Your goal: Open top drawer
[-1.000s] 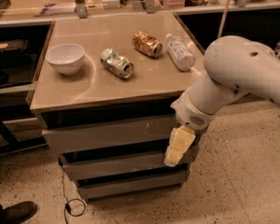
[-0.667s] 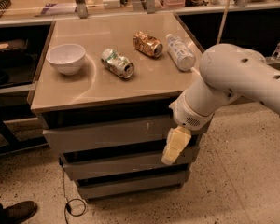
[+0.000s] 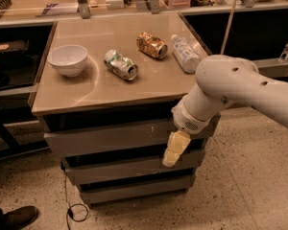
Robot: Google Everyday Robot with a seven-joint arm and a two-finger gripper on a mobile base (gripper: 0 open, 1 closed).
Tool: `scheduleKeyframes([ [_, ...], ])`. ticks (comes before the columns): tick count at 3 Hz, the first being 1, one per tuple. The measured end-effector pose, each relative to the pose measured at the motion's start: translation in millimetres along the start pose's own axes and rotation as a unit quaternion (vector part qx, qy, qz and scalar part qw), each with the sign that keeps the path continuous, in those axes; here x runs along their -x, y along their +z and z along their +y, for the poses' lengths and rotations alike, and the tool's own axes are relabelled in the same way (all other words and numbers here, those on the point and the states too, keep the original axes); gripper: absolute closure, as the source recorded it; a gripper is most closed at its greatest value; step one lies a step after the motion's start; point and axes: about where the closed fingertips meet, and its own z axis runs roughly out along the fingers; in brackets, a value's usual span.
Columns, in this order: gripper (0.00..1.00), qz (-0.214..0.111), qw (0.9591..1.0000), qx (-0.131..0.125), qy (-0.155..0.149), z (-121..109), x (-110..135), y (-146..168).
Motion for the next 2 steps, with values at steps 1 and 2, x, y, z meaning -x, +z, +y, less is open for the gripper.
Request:
scheduleKeyframes([
  [1,0.0,0.002,0.9996,0.0,0.027,-3.4,-15.6,18.5],
  [2,0.0,0.006,0.9991,-0.007,0.041,-12.3,-27.6,32.0],
])
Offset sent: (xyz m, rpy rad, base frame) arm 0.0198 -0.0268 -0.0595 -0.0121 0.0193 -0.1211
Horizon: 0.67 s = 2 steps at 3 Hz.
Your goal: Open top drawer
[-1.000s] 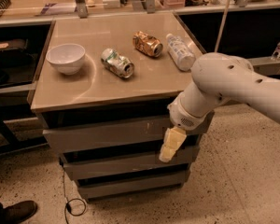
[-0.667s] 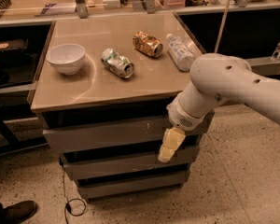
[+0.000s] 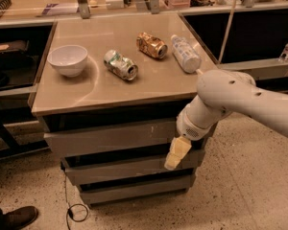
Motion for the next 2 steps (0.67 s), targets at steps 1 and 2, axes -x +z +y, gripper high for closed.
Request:
scheduleKeyframes([
  [1,0.0,0.001,0.9997,-0.023,-0.008,-20.7,-2.6,-4.3],
  [2,0.0,-0.001,0.9988,-0.044,-0.022,-37.8,2.1,-15.0],
])
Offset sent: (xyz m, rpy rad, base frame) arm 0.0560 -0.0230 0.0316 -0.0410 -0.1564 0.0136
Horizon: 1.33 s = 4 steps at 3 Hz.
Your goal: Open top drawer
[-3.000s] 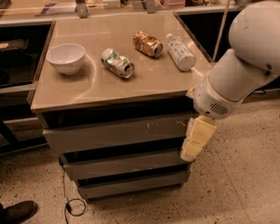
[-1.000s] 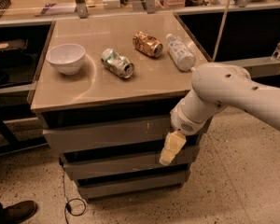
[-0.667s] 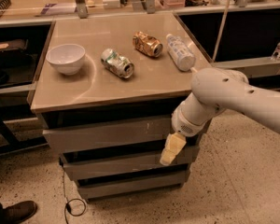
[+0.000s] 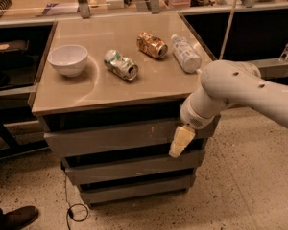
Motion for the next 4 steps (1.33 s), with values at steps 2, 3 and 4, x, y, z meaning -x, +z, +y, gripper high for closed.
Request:
scheduleKeyframes([
  [2,0.0,-0.002,0.9999,0.01,-0.002,-5.4,0.3,16.9],
  [3,0.0,-0.002,0.9997,0.025,-0.006,-7.1,3.4,34.5],
  [4,0.0,0.001,0.9987,0.051,0.002,-1.0,1.8,55.0],
])
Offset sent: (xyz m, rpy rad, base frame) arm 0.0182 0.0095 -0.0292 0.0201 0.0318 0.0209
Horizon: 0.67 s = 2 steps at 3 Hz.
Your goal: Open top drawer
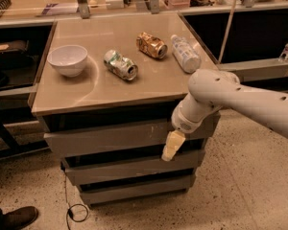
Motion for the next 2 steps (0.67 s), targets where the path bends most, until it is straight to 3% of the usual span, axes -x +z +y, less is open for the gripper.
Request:
scheduleKeyframes([
  [2,0.42,0.0,1.0,0.001,0.0,0.2,-0.2,0.7],
])
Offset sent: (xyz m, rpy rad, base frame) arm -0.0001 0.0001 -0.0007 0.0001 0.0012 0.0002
